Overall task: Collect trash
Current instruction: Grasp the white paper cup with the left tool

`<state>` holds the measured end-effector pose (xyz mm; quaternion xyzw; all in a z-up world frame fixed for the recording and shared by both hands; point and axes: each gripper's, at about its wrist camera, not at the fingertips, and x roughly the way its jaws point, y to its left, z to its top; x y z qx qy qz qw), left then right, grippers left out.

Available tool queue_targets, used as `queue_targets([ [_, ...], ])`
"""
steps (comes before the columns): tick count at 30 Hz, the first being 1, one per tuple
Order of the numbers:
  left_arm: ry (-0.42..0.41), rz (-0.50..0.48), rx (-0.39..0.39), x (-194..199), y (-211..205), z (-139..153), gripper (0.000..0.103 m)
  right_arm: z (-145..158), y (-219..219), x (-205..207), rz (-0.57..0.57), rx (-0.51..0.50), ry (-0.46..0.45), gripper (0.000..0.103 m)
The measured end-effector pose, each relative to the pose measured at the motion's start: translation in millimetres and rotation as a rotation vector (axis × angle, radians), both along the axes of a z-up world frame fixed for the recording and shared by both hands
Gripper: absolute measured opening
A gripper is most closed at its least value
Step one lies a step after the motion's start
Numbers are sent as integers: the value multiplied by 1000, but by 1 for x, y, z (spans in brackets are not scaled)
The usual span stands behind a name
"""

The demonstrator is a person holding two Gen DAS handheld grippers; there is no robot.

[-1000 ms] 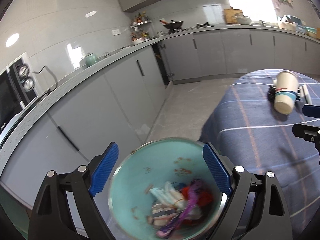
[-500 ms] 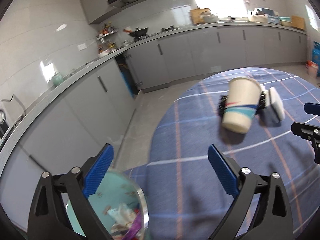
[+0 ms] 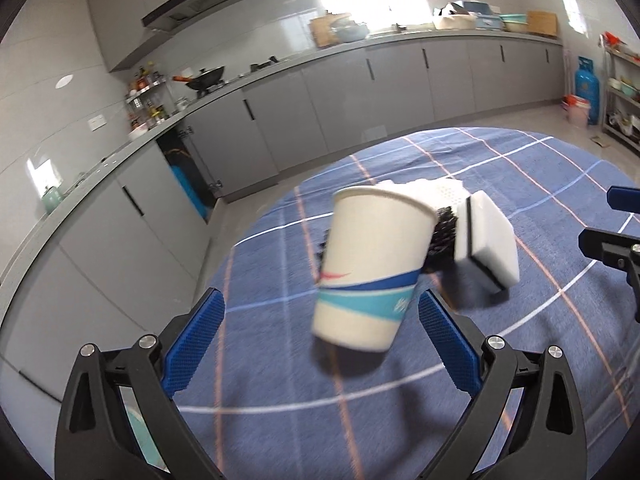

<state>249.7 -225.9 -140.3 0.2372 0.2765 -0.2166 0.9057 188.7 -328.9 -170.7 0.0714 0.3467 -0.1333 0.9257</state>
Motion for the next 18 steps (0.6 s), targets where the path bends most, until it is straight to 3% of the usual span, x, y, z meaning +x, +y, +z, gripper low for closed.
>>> queue_targets([
  [10, 73, -75, -7, 9, -19, -14, 94, -4, -9, 5, -3, 26, 5, 70],
  [12, 93, -87, -7, 11, -21, -17, 78, -5, -11, 6, -2, 29, 8, 70],
  [14, 110, -101, -7, 11, -22, -18, 73, -6, -11, 7, -2, 32, 10, 70],
  [16, 127, -114, -10, 11, -23, -19, 57, -6, -11, 7, -2, 31, 10, 70],
  [18, 129, -118, -13, 11, -23, -20, 57, -6, -11, 7, -1, 35, 9, 70],
])
